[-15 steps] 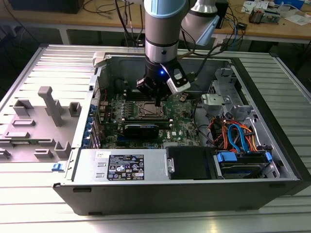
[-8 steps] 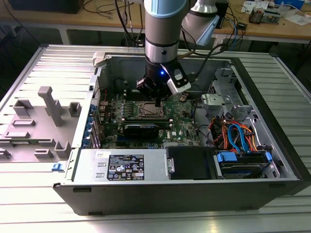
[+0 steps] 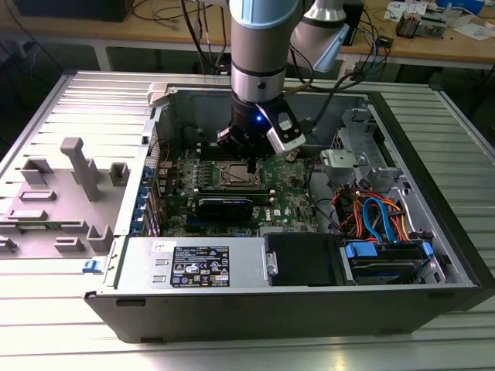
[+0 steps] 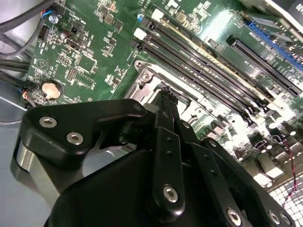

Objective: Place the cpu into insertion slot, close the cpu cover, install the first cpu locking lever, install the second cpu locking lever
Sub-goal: 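Install the second cpu locking lever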

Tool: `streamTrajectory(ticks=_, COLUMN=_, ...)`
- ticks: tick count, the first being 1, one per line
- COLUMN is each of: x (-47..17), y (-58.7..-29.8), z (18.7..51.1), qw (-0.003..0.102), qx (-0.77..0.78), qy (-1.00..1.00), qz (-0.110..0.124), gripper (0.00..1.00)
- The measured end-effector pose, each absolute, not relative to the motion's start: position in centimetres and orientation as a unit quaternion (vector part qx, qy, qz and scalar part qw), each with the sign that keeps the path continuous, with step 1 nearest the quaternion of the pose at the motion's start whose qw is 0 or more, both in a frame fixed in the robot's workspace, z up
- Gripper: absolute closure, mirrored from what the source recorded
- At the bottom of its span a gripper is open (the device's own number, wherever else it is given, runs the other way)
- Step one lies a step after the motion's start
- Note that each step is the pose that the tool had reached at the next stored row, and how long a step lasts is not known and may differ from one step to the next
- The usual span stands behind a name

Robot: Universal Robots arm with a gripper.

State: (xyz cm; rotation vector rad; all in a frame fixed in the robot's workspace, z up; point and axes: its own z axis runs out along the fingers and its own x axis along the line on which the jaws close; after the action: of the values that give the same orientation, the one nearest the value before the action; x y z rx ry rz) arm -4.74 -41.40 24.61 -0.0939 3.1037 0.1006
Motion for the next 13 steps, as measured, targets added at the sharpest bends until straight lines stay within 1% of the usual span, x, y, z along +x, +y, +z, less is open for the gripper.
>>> streamTrajectory(ticks=5, x=-5.6, y=-42.1, z=24.6, qw=0.017, qx=-0.03, qy=0.999, qz=0.032, gripper=0.89)
streamTrajectory(ticks=9, x=-6.2, y=-42.3, z=24.4, qw=0.017, qx=-0.03, qy=0.999, qz=0.022, gripper=0.89)
streamTrajectory(ticks=12, x=-6.5, y=-42.3, z=24.3, qw=0.014, qx=-0.031, qy=0.999, qz=0.01, gripper=0.89)
streamTrajectory(ticks=13, x=-6.9, y=-42.3, z=24.2, qw=0.014, qx=-0.031, qy=0.999, qz=0.01, gripper=0.89)
